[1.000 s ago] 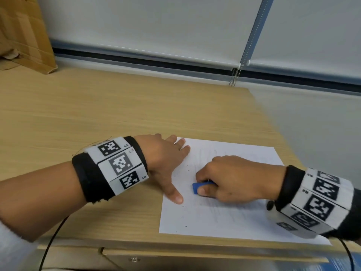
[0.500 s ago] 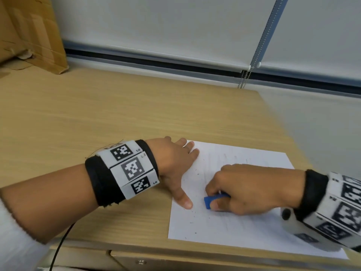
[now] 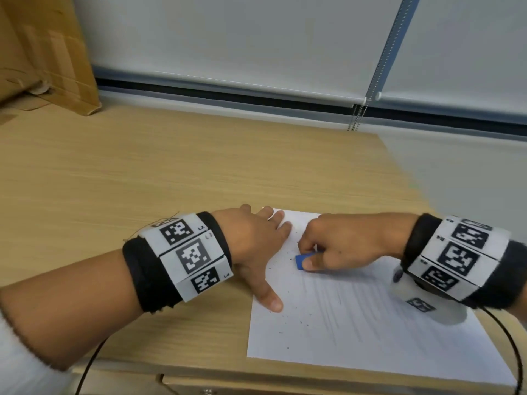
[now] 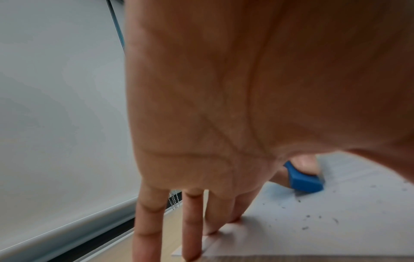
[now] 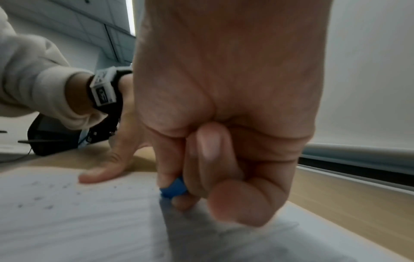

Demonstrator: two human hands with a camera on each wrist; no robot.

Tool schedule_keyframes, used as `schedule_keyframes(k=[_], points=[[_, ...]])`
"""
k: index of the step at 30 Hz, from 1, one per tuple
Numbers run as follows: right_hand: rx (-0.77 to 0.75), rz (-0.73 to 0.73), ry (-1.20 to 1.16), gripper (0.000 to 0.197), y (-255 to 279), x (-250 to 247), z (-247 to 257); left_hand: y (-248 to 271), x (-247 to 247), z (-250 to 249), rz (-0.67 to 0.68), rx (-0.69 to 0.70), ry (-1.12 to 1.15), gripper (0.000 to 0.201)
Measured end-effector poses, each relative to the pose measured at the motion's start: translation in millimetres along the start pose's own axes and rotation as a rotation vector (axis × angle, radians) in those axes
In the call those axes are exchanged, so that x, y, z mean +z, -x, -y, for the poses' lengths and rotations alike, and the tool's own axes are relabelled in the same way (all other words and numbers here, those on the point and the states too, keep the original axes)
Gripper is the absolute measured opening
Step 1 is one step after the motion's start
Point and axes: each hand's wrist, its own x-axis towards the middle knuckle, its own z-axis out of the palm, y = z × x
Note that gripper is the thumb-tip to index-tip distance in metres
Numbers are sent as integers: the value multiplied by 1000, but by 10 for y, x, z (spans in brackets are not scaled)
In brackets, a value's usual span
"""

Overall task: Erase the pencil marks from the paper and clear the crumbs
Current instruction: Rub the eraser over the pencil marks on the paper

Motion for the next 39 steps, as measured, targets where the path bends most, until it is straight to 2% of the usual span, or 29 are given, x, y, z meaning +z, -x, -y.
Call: schedule_keyframes(k=[1, 6, 11, 15, 17, 20, 21, 25, 26, 30, 36, 39], points=[[-3, 11, -7, 34, -3, -5, 7, 0, 6, 3, -4, 2, -3, 132], [67, -160, -23, 36, -94, -72, -40, -15, 10, 3, -1, -6, -9, 132], [26, -1, 6, 36, 75, 3, 98, -31, 26, 16, -10, 4, -9, 133], [111, -149, 21, 37, 8, -36, 80, -36, 26, 8, -3, -6, -13, 133], [89, -114, 17, 36, 64, 1, 111, -37, 26, 11, -3, -5, -3, 133], [18, 39, -1, 36, 185, 20, 218, -29, 25, 14, -12, 4, -7, 134], [11, 37, 11, 37, 175, 8, 234, -26, 28, 17, -13, 5, -6, 134], [71, -118, 68, 37, 119, 13, 190, -33, 23, 11, -14, 1, -11, 134], [64, -111, 66, 36, 154, 42, 206, -33, 19, 7, -11, 0, -14, 134], [-7, 77, 64, 36, 304, 88, 370, -23, 3, -7, 6, -7, -13, 134], [83, -85, 100, 37, 115, -40, 203, -9, 3, -4, -1, -5, -11, 133], [21, 59, 67, 33, 236, 23, 297, -22, 17, 2, -3, -1, -8, 134]])
